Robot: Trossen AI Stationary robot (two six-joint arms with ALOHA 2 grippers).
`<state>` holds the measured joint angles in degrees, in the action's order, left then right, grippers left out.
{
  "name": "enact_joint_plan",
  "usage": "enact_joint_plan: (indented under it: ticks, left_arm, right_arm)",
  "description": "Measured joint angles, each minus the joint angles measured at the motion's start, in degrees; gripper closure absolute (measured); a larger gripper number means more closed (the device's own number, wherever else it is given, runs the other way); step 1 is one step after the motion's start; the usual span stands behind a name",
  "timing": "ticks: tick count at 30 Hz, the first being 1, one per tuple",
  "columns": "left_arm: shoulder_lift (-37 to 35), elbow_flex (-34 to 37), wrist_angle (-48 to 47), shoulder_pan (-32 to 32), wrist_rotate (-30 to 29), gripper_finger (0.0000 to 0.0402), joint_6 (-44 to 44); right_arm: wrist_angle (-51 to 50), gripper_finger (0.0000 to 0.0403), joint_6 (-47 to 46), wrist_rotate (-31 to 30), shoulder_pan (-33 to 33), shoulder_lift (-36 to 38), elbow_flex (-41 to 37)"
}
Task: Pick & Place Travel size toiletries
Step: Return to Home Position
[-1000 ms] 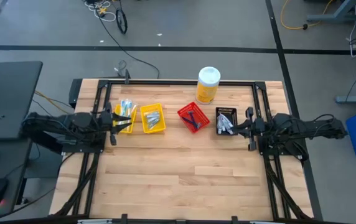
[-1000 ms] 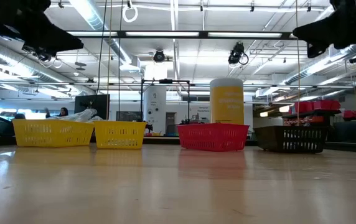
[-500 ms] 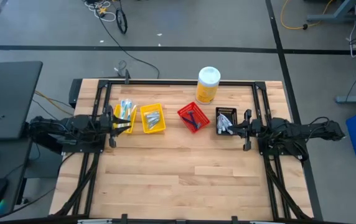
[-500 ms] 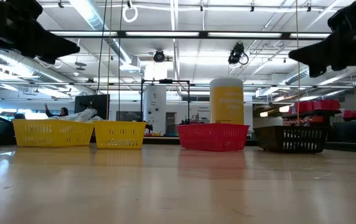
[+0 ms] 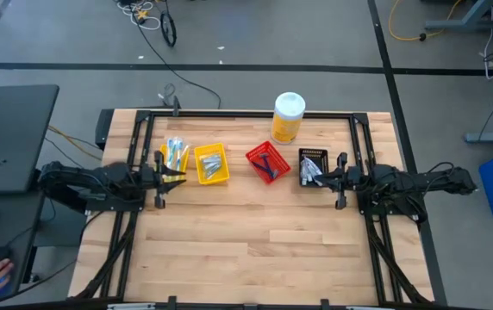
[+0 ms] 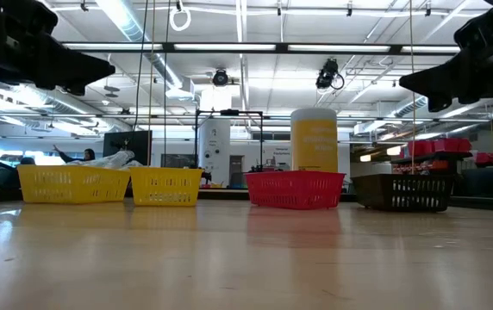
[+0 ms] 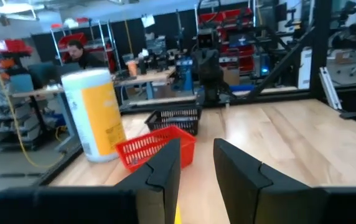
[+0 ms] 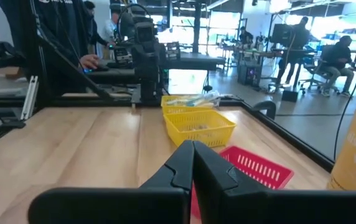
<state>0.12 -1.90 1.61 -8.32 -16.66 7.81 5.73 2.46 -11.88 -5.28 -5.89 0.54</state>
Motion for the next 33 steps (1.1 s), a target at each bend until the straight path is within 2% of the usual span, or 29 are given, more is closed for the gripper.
enact_joint_plan:
  ticks: [8,14,33]
  left_arm:
    - [0.65,1.28,2.04,0.0,1.44,0.0297,-1.1]
    - [1.01,1.26,1.26,0.0,5.63,0.0297,-3.0]
    - [0.98,1.35,2.33,0.0,5.57,0.0297,-5.54]
  right_arm:
    - [-0.97,0.0389,0.58,0.0,0.0,-0.02,0.01]
    - [-1.24,0.0389,0.58,0.0,0.0,-0.02,0.01]
    - [-1.26,0.039,0.58,0.0,0.0,-0.02,0.02]
